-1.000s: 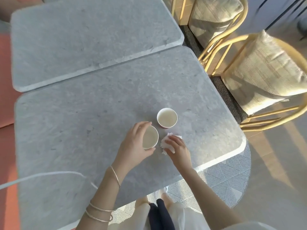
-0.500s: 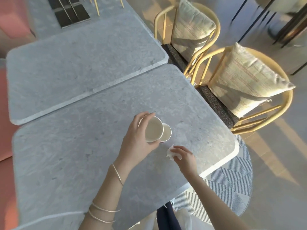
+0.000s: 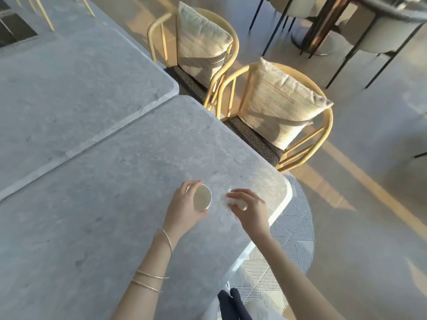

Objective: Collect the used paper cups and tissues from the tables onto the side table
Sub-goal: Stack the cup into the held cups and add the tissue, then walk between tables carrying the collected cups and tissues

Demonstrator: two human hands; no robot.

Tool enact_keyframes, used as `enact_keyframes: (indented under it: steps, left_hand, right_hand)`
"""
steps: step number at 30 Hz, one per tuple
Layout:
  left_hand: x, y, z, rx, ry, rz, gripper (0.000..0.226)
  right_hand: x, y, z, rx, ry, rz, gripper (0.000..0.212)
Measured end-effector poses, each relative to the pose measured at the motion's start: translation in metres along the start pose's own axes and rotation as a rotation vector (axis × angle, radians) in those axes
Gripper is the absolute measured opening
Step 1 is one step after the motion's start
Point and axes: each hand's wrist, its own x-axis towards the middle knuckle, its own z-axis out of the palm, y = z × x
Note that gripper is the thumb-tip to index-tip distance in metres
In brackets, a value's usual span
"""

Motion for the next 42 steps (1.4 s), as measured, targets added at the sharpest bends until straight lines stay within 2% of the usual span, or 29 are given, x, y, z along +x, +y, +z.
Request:
enact_keyframes:
  steps: [4,10,17,23,30,38,42]
  left_hand:
    - [0.0,-0.003,0.005,-0.036,0.023,0.005,0.073]
    - [-0.005,0.022,0.001,0.066,-0.15,0.084,0.075]
    - [-0.037,0.099,0.032,0.094,-0.287,0.354,0.079]
    - [-0.09,0.171,0.098,0.099,-0.578,0.597,0.082]
    - [-0.22,0.237,0.177,0.148,-0.798,0.884,0.082]
    - [-0.439,0.286,0.254,0.115,-1.06,1.157,0.074]
    - [-0.544,0.313,0.281,0.099,-1.218,1.295,0.077]
  right_hand:
    - [-0.011,-0.005,-0.003,0.018,0.031,0.019,0.029]
    - [-0.043,-0.005,-0.028,0.022,0.156,0.099,0.03]
    - [-0.121,0.015,-0.098,-0.02,0.384,0.234,0.031]
    - [-0.235,0.036,-0.158,-0.022,0.677,0.385,0.028]
    - [-0.418,0.054,-0.181,-0.002,0.977,0.59,0.027]
    - [-0.658,0.051,-0.19,-0.021,1.238,0.813,0.027]
    - [-0.766,0.033,-0.195,-0.099,1.446,0.892,0.025]
